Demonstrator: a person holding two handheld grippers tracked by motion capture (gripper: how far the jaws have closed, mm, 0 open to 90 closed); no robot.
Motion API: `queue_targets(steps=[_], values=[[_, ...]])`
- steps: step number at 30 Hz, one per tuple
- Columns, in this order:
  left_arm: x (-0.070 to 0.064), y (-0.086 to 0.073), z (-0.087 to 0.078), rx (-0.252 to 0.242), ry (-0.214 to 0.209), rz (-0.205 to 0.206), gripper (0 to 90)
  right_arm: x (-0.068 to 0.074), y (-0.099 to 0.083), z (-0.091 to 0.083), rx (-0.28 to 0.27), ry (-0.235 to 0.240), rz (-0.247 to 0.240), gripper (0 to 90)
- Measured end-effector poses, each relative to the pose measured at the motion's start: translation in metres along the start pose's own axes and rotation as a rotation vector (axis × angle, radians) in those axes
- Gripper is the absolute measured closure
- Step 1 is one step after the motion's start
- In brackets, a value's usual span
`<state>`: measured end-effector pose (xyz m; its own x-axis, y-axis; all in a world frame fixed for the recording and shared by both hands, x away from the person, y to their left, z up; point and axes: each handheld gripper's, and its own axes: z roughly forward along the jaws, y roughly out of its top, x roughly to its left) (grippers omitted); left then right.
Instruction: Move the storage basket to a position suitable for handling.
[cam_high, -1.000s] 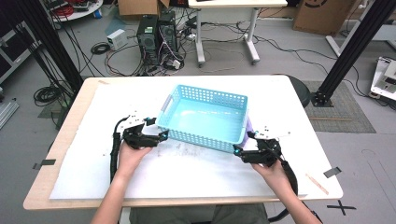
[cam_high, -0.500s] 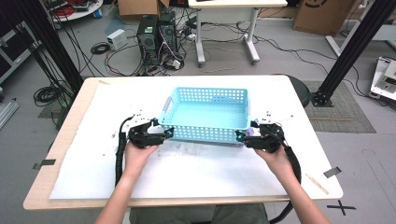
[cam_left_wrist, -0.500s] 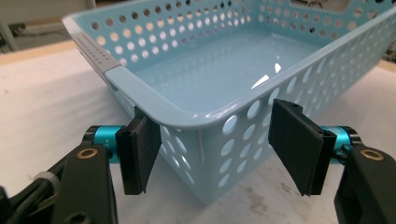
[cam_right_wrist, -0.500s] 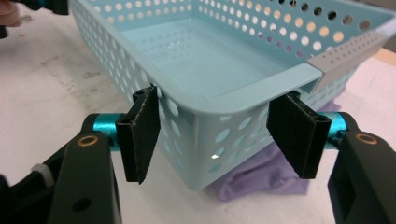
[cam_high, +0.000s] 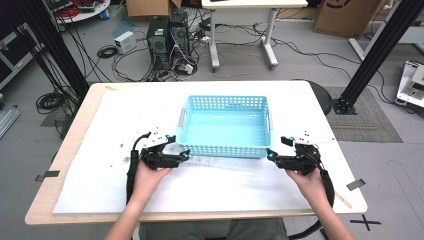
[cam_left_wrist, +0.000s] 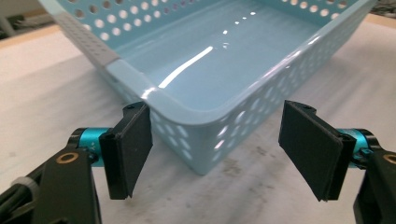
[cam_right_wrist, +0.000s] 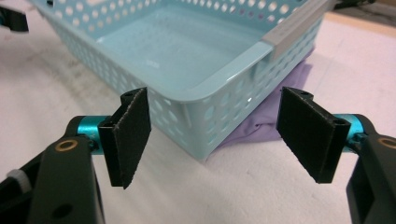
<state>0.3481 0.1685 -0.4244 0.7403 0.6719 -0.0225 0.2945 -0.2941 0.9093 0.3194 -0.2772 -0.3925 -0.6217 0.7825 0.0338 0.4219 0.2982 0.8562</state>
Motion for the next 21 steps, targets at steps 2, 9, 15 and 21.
queue_targets(steps=[2,9,15,21], values=[[0.004,-0.001,0.001,-0.01,0.013,-0.006,26.0,0.003,0.0,0.001,-0.002,-0.002,0.008,23.8],[0.008,0.001,0.024,-0.024,-0.023,0.007,24.4,0.009,0.003,0.034,0.075,0.014,-0.08,29.5],[0.01,0.004,0.022,-0.057,-0.027,-0.027,26.0,0.01,0.017,0.028,0.038,-0.034,-0.125,38.5],[0.009,0.024,0.028,-0.106,0.001,-0.034,26.7,-0.003,0.041,0.026,0.042,-0.079,-0.156,41.0]])
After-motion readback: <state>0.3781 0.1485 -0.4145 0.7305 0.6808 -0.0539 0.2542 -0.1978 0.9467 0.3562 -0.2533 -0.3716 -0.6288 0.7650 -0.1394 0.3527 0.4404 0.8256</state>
